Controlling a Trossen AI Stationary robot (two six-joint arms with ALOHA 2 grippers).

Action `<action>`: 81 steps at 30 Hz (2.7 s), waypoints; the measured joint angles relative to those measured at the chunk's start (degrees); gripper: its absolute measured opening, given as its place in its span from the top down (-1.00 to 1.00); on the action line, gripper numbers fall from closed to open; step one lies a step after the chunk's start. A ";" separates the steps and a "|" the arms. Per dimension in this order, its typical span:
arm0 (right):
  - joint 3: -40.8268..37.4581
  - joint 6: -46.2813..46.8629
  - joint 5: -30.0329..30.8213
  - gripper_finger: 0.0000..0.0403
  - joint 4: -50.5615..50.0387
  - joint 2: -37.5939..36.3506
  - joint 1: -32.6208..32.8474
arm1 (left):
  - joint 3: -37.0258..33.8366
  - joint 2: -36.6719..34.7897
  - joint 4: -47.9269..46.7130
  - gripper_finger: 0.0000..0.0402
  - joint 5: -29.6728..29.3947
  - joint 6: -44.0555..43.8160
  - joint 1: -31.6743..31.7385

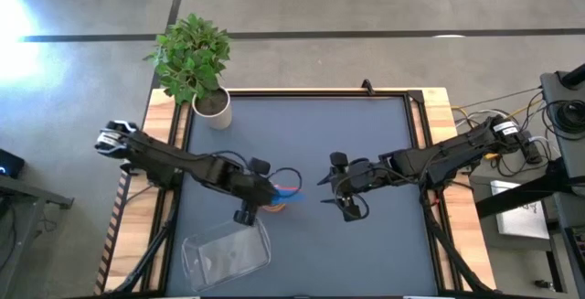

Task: Nest measuring cups in basket
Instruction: Stack the blue measuring cup into the red measuring cup

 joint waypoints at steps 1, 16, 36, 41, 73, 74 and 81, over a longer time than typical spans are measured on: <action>-0.13 -0.39 -0.01 -0.12 0.44 0.00 0.00 | -1.63 -1.56 2.30 0.24 -0.02 -0.65 0.00; -2.99 -3.00 0.01 -0.12 10.52 0.53 -0.29 | -28.50 -25.74 36.34 0.24 -6.00 -11.68 0.31; -2.88 -6.08 -3.05 -0.12 18.94 8.71 -1.16 | -29.56 -27.73 38.96 0.31 -14.84 -19.74 0.26; -3.19 -5.75 -7.11 -0.12 19.63 8.09 -1.11 | -33.96 -27.82 43.20 0.42 -14.88 -21.74 0.26; -12.87 -1.47 -10.09 0.00 35.62 8.64 -0.98 | -41.57 -23.61 54.53 0.54 -19.27 -25.44 0.46; -12.89 -1.51 -10.06 0.03 36.26 9.16 -0.98 | -41.54 -23.18 54.54 0.54 -19.33 -25.45 0.48; -12.87 -2.34 -10.06 0.22 42.47 13.19 -1.14 | -41.38 -21.37 54.45 0.54 -18.44 -25.51 0.48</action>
